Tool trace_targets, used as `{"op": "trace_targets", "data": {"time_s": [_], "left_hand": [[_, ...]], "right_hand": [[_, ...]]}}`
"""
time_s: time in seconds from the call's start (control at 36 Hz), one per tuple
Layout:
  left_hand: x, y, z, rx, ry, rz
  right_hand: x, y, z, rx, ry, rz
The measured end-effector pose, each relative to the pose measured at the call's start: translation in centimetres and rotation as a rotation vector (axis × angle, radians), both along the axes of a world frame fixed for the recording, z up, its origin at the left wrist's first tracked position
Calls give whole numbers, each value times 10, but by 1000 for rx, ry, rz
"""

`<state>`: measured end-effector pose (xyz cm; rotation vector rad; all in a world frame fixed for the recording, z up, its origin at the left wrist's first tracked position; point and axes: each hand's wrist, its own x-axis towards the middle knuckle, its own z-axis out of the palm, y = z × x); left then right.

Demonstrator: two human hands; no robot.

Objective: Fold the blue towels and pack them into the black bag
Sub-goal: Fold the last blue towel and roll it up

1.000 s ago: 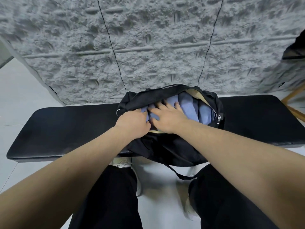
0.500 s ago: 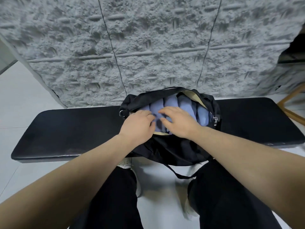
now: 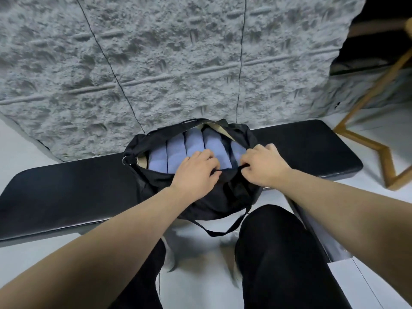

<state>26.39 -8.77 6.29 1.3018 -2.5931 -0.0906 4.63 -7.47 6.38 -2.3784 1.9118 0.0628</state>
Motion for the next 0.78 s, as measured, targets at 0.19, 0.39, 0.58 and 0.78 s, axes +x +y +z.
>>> {"op": "trace_targets", "data": {"time_s": [0.19, 0.39, 0.58, 0.78], "left_hand": [[-21, -1, 11, -5, 160, 101], [-30, -14, 21, 58, 147, 139], [-28, -31, 20, 157, 123, 208], [-34, -34, 13, 110, 76, 247]], "right_hand": [[-19, 2, 2, -232, -201, -81], [-24, -12, 11, -35, -667, -195], [-32, -22, -1, -57, -853, -435], [-40, -34, -11, 68, -791, -532]]}}
